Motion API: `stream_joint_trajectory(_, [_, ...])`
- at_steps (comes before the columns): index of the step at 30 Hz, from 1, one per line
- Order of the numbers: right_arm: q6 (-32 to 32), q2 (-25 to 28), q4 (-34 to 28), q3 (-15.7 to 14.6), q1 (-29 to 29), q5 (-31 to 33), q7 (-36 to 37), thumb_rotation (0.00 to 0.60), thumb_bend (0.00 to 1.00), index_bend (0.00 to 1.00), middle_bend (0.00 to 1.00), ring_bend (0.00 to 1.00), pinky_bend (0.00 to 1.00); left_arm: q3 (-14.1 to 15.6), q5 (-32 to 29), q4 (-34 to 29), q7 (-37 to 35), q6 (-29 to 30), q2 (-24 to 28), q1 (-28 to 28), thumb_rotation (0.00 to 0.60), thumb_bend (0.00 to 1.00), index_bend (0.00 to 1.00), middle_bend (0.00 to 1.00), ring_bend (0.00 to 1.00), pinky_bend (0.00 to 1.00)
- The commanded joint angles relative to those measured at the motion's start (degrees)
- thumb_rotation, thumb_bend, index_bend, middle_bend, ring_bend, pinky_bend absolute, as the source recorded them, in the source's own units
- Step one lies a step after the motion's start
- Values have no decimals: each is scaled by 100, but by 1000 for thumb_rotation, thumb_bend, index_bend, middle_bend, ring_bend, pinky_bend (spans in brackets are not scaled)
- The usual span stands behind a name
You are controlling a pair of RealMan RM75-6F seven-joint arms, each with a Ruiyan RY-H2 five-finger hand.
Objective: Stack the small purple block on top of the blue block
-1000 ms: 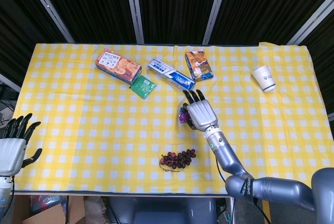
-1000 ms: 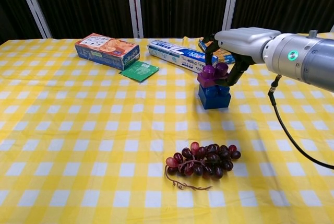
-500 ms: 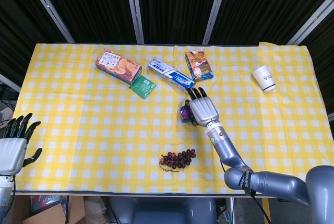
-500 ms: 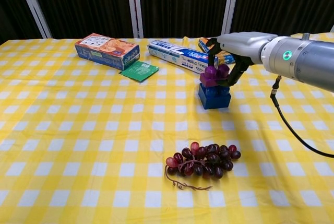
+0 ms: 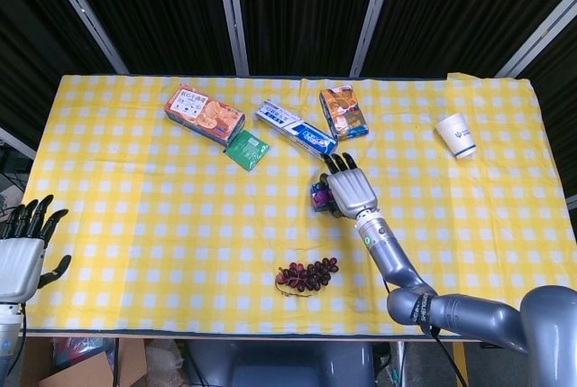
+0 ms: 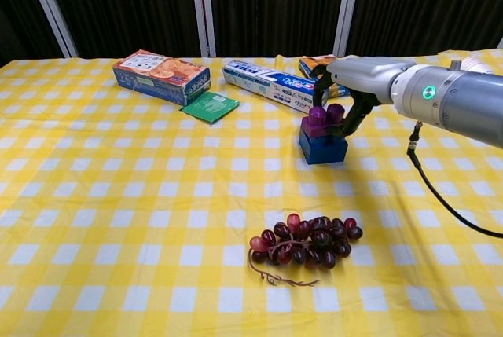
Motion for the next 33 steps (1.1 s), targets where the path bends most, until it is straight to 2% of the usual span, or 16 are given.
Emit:
stream_joint_trajectory(1, [-23, -14, 35, -24, -5, -16, 35, 600, 569, 605, 0, 0, 0, 0, 2, -1, -3, 6, 3, 3, 600, 315, 160, 0, 0, 50])
stream_joint_trajectory(33, [-177, -98, 356, -151, -48, -113, 328, 600, 569, 605, 0, 0, 0, -2, -19, 5, 31, -16, -13, -7, 600, 315, 160, 0, 0, 50])
